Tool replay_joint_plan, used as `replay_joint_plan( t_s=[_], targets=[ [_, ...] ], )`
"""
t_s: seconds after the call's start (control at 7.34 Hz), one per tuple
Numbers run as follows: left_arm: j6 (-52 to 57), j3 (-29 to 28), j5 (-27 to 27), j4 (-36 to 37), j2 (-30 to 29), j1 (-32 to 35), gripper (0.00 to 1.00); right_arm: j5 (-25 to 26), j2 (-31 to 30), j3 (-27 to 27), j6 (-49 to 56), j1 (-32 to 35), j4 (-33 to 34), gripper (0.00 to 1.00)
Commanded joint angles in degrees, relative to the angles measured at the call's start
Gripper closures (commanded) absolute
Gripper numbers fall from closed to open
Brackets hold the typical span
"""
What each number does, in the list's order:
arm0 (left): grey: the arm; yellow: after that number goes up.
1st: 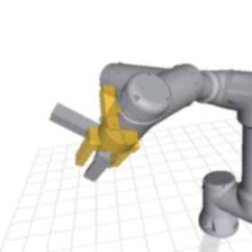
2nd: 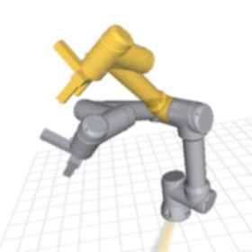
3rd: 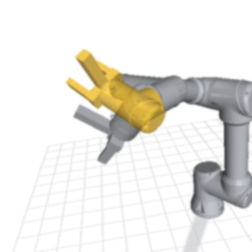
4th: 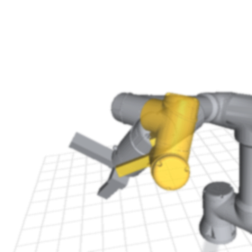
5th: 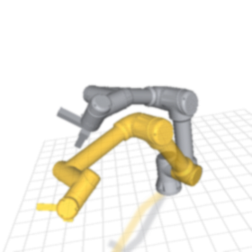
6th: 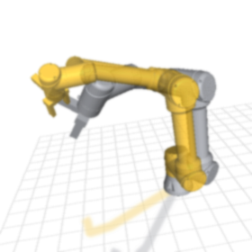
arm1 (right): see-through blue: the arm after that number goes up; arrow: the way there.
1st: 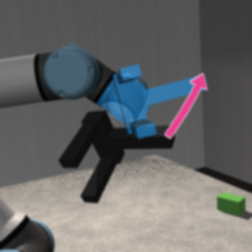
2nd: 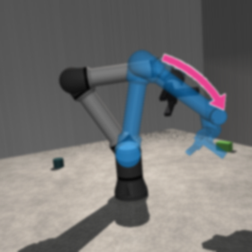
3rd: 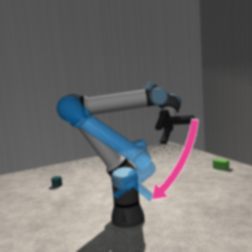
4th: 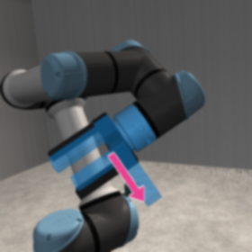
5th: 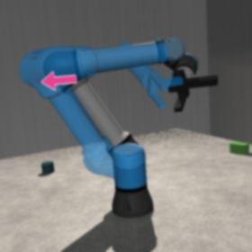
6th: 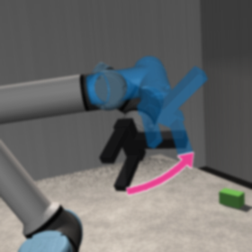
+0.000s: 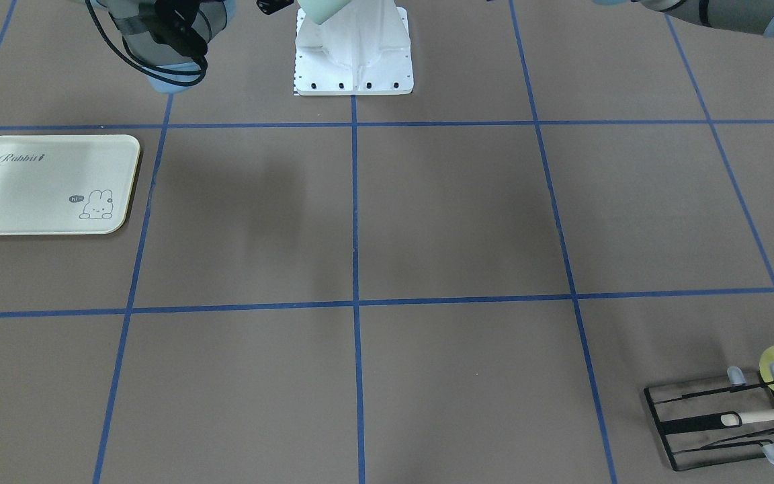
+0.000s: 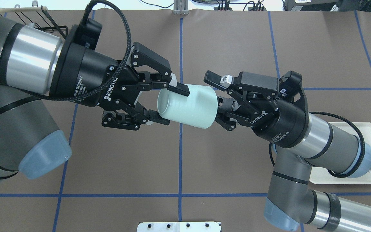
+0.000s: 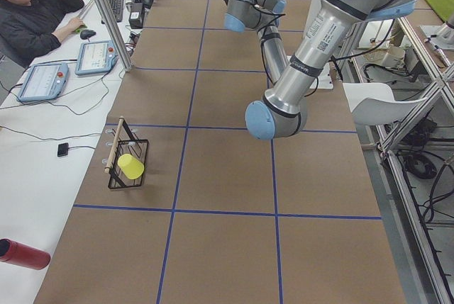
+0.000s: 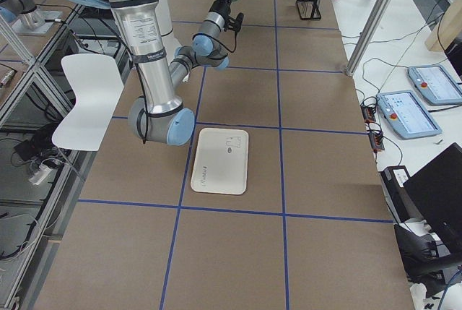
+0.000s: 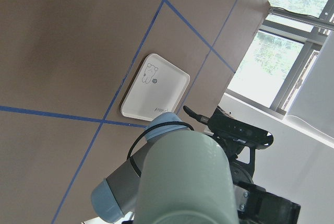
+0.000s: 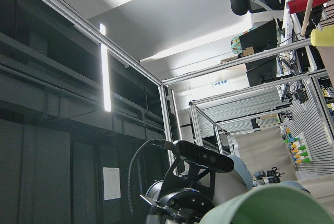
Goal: Left arm grabs green cup and hands to right arm on tray
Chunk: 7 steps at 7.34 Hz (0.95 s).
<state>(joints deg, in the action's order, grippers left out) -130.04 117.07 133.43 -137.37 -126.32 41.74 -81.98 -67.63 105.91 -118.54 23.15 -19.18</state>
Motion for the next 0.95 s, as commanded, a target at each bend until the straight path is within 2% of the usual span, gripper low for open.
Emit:
replay_joint_plan(
  t_s=[0.0, 0.14, 0.27, 0.82],
  targets=[
    [0.0, 0.1, 0.0, 0.0, -0.1, 0.0, 0.79, 0.0, 0.0, 0.0, 1.5, -0.5, -0.1, 0.57],
    [0.3, 0.1, 0.0, 0.0, -0.3, 0.0, 0.58, -0.1, -0.1, 0.0, 1.5, -0.5, -0.1, 0.88],
    [0.7, 0.1, 0.0, -0.2, -0.5, 0.0, 0.01, -0.1, -0.2, 0.0, 1.5, -0.5, -0.1, 1.0],
    [1.0, 0.1, -0.3, -1.1, -0.8, 0.6, 0.0, 0.0, -0.4, 0.4, 1.5, -0.2, -0.1, 1.0]
  ],
)
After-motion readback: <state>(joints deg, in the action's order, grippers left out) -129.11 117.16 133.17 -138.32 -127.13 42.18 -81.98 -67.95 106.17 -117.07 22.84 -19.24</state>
